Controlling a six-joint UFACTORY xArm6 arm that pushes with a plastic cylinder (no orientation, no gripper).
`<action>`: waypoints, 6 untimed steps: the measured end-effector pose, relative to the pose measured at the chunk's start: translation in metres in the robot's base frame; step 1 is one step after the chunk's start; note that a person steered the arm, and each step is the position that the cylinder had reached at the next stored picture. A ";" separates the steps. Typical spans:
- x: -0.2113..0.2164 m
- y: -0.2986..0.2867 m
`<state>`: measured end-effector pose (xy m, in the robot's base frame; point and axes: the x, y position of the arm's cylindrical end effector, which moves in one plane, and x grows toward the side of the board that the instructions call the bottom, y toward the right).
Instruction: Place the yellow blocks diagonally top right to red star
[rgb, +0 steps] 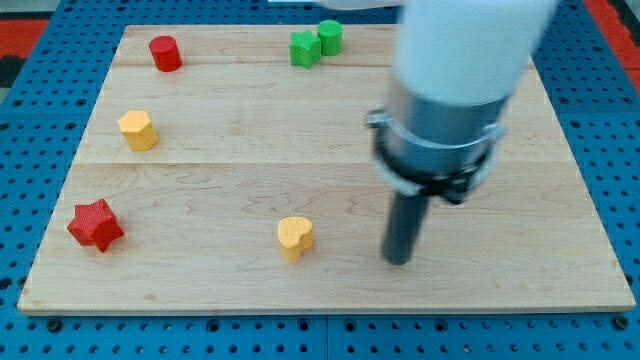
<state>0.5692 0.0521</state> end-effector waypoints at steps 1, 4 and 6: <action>0.005 -0.047; -0.095 -0.185; -0.104 -0.221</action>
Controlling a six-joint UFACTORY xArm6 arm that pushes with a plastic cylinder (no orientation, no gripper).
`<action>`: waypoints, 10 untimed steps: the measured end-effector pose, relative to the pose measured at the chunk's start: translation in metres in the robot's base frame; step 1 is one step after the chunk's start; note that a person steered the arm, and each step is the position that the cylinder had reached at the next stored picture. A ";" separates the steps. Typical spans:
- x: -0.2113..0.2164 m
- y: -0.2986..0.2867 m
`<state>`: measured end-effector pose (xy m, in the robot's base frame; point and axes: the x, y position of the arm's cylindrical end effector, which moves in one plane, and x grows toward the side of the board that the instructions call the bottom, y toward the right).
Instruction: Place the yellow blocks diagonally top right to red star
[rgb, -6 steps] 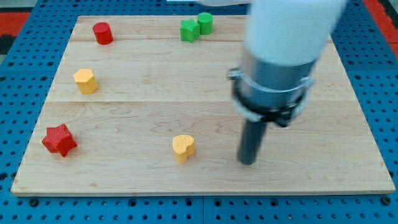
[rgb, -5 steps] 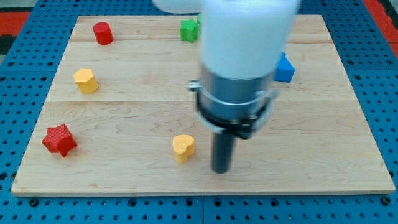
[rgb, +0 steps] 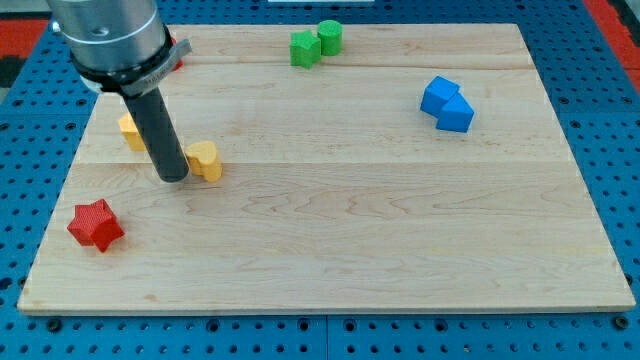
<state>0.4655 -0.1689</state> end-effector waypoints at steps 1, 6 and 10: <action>-0.010 -0.088; -0.088 -0.020; -0.178 0.030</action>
